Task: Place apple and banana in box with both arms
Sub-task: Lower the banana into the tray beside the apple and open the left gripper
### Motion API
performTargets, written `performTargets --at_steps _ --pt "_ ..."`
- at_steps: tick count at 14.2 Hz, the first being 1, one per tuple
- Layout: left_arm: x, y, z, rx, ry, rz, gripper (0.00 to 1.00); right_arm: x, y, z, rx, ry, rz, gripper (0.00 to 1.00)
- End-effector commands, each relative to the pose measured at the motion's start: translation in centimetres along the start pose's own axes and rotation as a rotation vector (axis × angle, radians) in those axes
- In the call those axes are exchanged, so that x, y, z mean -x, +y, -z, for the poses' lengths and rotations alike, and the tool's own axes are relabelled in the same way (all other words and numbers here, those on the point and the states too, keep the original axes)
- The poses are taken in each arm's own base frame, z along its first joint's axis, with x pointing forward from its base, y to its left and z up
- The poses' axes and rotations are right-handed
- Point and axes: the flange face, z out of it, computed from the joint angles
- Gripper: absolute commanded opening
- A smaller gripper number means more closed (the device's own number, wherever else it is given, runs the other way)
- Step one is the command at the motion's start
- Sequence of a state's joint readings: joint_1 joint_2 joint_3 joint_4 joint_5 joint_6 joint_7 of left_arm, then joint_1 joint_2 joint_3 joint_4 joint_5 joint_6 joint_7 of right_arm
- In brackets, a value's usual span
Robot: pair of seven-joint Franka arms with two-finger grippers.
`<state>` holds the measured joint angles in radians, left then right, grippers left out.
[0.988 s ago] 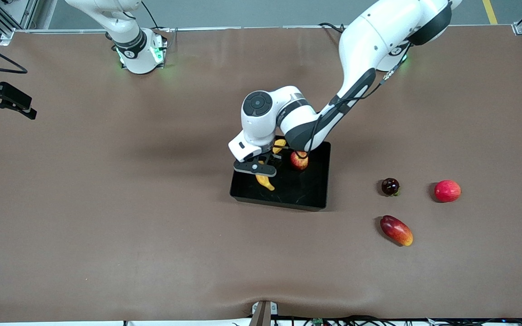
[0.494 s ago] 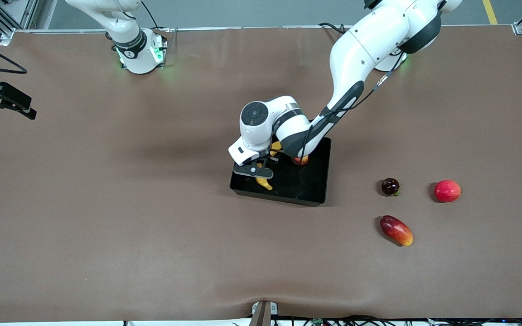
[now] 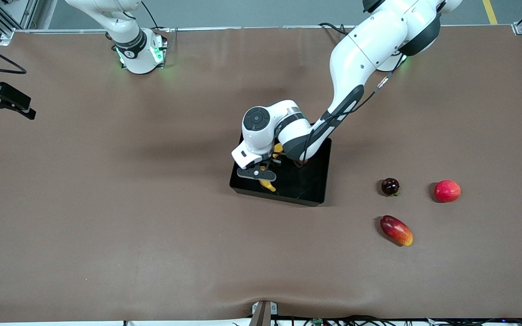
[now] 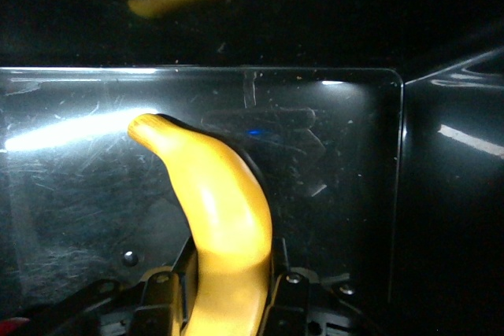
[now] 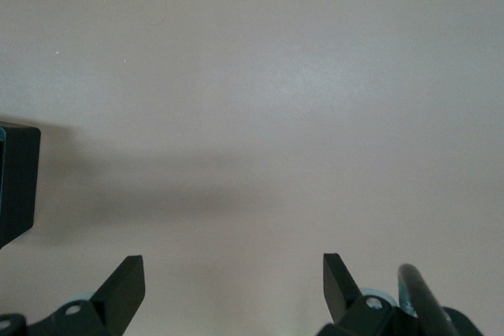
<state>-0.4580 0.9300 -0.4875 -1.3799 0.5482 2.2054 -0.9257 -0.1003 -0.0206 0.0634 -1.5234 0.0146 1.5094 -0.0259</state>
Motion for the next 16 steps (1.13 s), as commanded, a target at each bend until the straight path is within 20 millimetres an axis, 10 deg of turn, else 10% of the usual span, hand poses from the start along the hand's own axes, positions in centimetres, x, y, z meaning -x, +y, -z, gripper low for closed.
performTargets --at_steps 1,6,16 --pt "-0.5 0.1 0.2 0.001 0.009 0.029 1.00 -0.2 0.1 0.5 0.005 0.000 -0.015 1.00" --pt "-3.0 -1.8 6.6 0.013 0.087 0.056 1.00 -0.3 0.2 0.4 0.004 0.000 -0.015 1.00" --pt "-8.2 -18.6 27.4 -0.023 0.114 0.200 1.00 -0.3 0.2 0.4 0.005 0.000 -0.017 1.00"
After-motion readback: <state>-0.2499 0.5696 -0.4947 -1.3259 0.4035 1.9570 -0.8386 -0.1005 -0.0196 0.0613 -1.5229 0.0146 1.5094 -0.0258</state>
